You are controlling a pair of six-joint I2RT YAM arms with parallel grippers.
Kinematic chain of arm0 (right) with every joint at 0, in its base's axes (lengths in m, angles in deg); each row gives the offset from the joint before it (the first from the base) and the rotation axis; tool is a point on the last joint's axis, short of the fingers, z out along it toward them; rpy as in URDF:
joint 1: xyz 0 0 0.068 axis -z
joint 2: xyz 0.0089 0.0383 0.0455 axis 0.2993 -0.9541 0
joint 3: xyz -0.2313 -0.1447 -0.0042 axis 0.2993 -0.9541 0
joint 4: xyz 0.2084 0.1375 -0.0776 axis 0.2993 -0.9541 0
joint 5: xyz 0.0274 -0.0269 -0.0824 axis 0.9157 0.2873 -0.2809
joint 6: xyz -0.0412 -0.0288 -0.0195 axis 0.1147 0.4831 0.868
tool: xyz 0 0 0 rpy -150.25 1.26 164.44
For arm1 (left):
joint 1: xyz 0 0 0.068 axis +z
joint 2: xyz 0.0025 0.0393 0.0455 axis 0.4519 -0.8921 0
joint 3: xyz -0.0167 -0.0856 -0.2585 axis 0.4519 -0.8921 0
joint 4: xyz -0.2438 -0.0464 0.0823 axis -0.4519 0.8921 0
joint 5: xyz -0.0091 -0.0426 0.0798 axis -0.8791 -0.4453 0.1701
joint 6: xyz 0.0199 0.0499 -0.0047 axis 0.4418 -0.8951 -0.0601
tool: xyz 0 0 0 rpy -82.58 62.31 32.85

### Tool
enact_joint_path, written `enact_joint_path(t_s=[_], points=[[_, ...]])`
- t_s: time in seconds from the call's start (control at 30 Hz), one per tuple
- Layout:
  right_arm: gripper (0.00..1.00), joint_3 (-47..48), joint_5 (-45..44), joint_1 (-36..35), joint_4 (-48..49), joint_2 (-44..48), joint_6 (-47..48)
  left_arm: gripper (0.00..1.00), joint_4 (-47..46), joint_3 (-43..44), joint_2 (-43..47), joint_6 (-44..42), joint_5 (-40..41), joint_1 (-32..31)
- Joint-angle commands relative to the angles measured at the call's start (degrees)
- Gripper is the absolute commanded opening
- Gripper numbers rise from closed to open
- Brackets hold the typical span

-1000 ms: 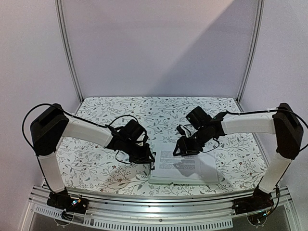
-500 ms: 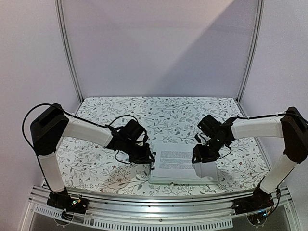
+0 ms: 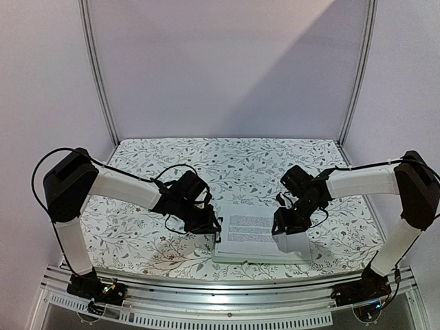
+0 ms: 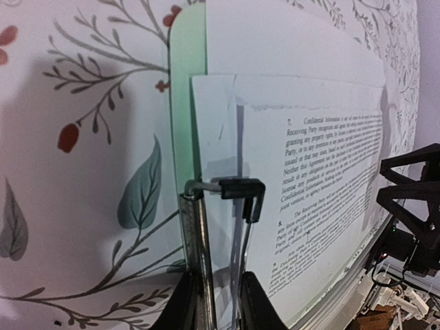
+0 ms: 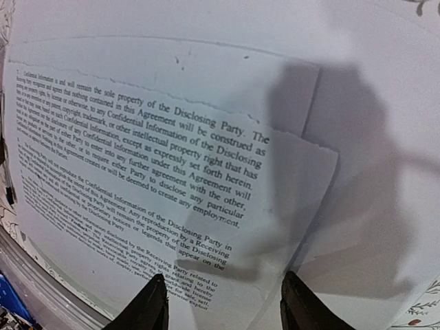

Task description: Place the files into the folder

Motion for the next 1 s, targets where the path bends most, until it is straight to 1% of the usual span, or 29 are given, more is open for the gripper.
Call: enact_joint_path(t_s=[0.0,0.37,0.53,0.63,0.8,0.87,0.97], points=[[0.55,1.54,2.34,0.3,1.72,-1.02,-0.75,0.0,4.44,-1.63,-4.18,0.08,1.95,1.18],[0.54,1.74,4.44,-0.07,3.04,-1.12,-1.46,0.0,4.18,-1.81,-4.36,0.08,1.91,1.18],[0.54,1.87,3.49,-0.06,2.85,-1.02,-1.17,0.0,4.0,-1.73,-4.66,0.01,1.5,1.18],[0.55,3.01,1.26,-0.03,-0.27,-1.11,-0.36,0.01,4.15,-1.5,-4.75,-0.39,0.84,1.18],[0.58,4.56,-2.2,0.21,-4.99,0.12,1.53,0.33,6.74,-0.41,-2.99,-1.09,3.15,1.18],[0.59,5.16,-2.91,0.36,-6.48,0.69,2.11,0.41,7.94,0.21,-2.15,-1.51,4.07,1.18],[0.59,6.07,-3.77,1.0,-8.32,1.54,2.98,0.49,10.15,1.36,-0.7,-2.52,5.09,1.01]])
